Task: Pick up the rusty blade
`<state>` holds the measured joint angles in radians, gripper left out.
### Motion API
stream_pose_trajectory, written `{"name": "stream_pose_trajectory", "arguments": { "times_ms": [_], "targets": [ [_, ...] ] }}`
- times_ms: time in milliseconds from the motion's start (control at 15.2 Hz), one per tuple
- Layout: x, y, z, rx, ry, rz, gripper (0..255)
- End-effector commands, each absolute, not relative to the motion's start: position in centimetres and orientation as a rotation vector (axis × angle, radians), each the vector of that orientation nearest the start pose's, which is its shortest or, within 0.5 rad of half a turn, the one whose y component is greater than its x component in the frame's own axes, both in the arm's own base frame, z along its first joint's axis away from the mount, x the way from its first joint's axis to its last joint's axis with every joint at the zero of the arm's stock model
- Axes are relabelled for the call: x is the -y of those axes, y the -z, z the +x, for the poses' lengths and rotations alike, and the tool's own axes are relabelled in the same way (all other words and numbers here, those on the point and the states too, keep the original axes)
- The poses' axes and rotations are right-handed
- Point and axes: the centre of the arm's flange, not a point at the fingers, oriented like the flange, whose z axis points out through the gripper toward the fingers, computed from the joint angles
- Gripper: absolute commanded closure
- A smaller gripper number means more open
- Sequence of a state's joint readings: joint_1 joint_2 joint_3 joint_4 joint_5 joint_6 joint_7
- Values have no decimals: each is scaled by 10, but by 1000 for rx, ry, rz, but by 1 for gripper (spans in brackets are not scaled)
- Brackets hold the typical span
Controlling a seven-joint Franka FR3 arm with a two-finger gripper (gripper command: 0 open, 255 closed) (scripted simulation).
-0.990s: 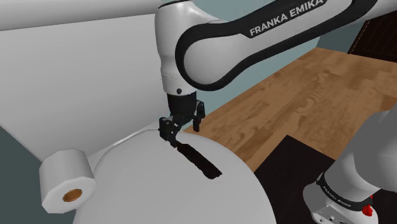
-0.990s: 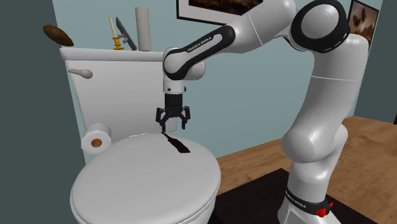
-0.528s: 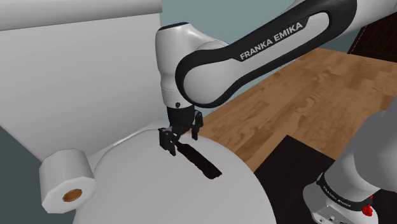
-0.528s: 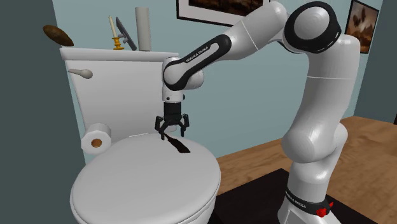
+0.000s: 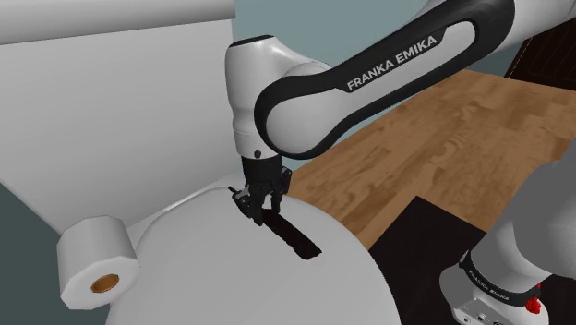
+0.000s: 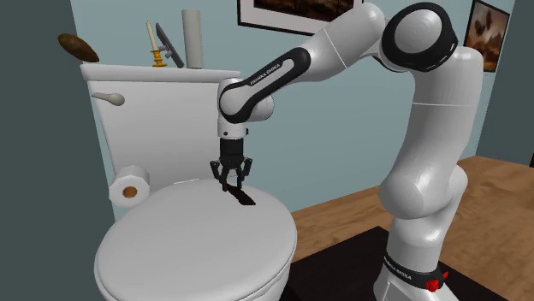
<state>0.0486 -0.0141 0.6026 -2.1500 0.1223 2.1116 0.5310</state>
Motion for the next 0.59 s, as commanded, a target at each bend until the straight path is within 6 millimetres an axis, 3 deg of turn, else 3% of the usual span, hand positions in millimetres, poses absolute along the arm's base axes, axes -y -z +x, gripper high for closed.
{"name": "stream_pose_trajectory", "arguments": {
  "times_ms": [0,132,528],
  "targets": [
    [-327,-402,420,84,-120,-3074,255],
    [-326,-403,420,84,-120,-3074,255],
    [-326,-435,420,84,-120,-3074,255]
  ]
}}
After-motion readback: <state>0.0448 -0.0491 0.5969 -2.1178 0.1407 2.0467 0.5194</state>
